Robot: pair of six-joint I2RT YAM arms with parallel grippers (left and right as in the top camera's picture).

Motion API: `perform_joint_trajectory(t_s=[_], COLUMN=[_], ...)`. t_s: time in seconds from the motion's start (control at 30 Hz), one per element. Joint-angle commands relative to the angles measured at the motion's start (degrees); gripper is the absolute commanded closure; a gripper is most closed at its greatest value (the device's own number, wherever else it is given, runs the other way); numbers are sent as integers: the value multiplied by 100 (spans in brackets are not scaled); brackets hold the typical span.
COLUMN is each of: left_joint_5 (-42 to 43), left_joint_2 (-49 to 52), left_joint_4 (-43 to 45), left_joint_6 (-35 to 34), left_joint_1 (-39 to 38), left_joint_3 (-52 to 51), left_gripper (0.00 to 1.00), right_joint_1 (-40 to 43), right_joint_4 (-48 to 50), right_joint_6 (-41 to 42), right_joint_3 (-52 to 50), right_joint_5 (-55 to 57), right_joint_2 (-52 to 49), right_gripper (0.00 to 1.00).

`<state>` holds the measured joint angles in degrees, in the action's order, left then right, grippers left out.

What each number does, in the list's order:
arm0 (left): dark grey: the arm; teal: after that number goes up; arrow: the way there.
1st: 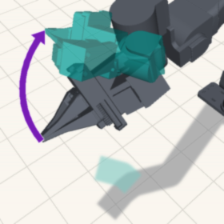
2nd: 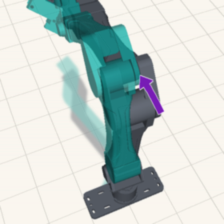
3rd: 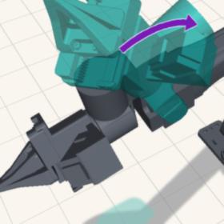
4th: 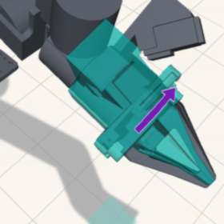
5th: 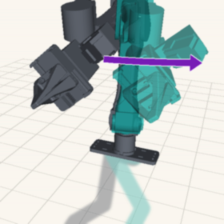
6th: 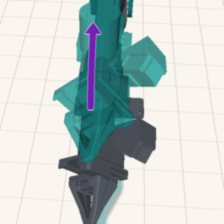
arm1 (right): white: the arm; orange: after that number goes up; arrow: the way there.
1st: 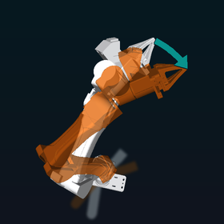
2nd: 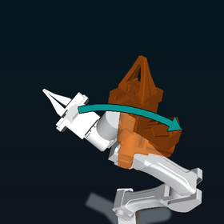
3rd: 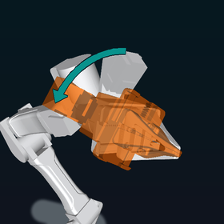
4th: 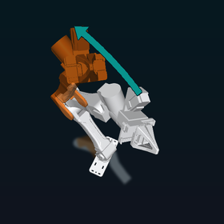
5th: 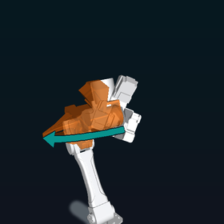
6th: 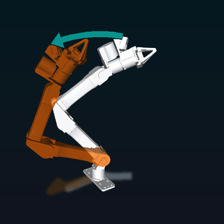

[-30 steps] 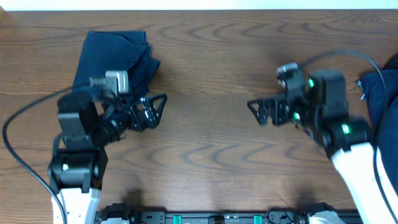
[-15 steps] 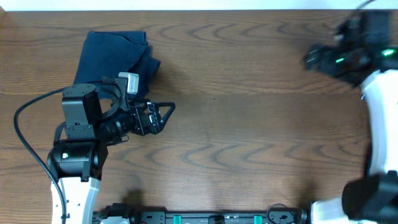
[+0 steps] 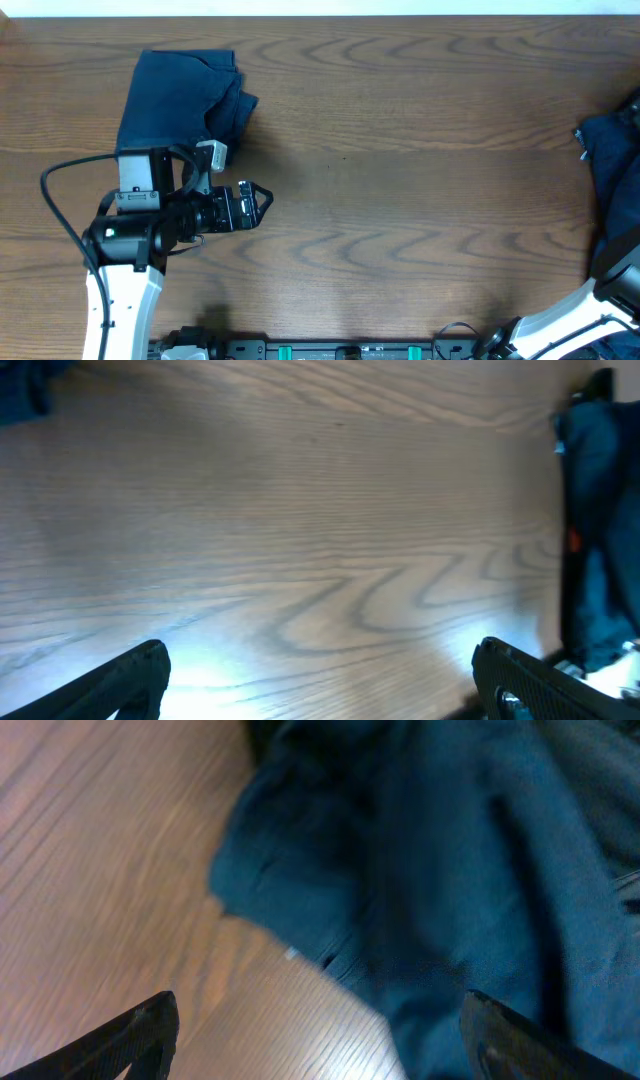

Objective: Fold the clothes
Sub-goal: 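Reach the right gripper to the navy shorts at the right edge and grasp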

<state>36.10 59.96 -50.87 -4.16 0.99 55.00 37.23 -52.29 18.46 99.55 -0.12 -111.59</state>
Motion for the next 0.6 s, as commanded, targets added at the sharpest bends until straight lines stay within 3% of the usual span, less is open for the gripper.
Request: perform_joint_trajectory(t_s=[0.0, 0.17, 0.23, 0.33, 0.37, 0.43, 0.57], left_joint_5=[-297, -293, -293, -297, -299, -343, -671], left_joint_2=[26, 26, 26, 24, 20, 15, 15], left_joint_4=[-4, 13, 20, 22, 20, 13, -61], left_joint_6=[181, 177, 177, 181, 184, 223, 225], left_joint_1=[-11, -11, -11, -11, -11, -11, -11], left_joint_3=[76, 76, 76, 92, 107, 170, 389], left_gripper=[2, 2, 2, 2, 2, 2, 2], right_joint_1=[181, 223, 201, 175, 177, 179, 151], right_joint_4=[157, 227, 251, 208, 188, 177, 197], right_joint_6=[13, -13, -4, 52, 79, 74, -243], right_joint_3=[129, 127, 127, 127, 127, 129, 175], right_joint_5=[216, 590, 568, 730, 719, 474, -619], right_joint_2=[-140, -411, -588, -841, -887, -881, -555], right_gripper=[12, 17, 28, 32, 44, 96, 99])
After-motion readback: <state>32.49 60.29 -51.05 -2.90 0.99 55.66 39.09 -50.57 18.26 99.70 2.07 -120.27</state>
